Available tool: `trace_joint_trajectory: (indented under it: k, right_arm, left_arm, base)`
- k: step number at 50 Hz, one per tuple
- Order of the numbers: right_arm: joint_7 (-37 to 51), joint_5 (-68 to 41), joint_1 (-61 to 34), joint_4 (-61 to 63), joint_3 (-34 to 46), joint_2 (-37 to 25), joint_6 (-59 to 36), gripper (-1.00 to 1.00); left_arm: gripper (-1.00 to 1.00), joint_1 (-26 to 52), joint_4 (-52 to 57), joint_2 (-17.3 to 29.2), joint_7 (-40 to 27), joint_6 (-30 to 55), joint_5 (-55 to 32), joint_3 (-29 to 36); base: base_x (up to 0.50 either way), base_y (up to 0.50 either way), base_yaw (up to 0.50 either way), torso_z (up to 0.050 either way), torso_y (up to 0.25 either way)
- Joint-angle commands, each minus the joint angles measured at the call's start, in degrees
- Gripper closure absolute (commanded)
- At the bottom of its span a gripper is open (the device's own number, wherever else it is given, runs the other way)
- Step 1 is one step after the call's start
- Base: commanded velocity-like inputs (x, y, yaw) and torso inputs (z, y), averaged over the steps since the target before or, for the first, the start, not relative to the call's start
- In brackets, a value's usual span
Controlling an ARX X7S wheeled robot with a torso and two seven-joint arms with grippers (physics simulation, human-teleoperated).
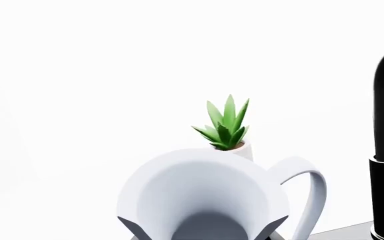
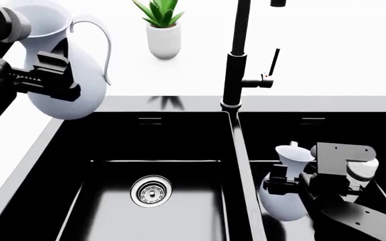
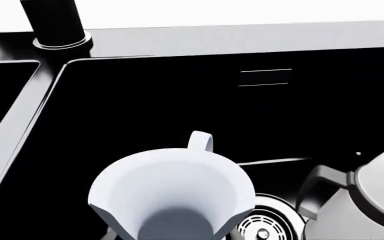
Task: Pick the pitcher and pitcher and place them in the sink. Then turn on the water.
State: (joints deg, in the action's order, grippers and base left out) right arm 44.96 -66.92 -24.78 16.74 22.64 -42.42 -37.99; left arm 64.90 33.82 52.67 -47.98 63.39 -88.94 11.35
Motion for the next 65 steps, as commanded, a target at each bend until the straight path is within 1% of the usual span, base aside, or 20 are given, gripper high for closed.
trace_joint_trajectory:
  k: [1, 34, 35, 60, 65]
  right_arm:
    - [-0.6, 1.7, 1.1, -1.5, 0.5, 0.8, -0.5, 1.0]
    - [-2.6, 2.9, 2.9, -5.7, 2.4, 2.1, -0.1, 1.0]
    - [-2.6, 2.7, 2.9, -5.9, 2.4, 2.2, -0.3, -1.0]
    - [-1.1, 0.4, 4.5, -3.0, 1.5, 0.7, -0.9, -1.0]
    - [-2.1, 0.9, 5.3, -5.3, 1.5, 0.9, -0.2, -1.0]
  left_arm:
    - [1.0, 0.2, -0.2, 0.1, -0.5, -0.6, 0.2, -0.2]
    - [1.0, 0.4, 0.0, 0.5, -0.5, -1.2, -0.1, 0.3]
    - [1.0, 0.4, 0.0, 0.6, -0.5, -1.2, -0.2, 0.3]
    - [1.0, -0.2, 0.3, 1.0, -0.4, -2.0, 0.0, 0.4]
    - [1.0, -0.5, 0.4, 1.1, -0.3, -2.2, 0.1, 0.4]
  base:
    - [0.0, 0.0, 0.0, 0.0, 0.0]
    - [0.01, -0.02, -0.01, 0.0, 0.0]
    - [0.01, -0.02, -0.01, 0.0, 0.0]
    - [0.01, -0.02, -0.01, 0.0, 0.0]
    - [0.01, -0.02, -0.01, 0.0, 0.0]
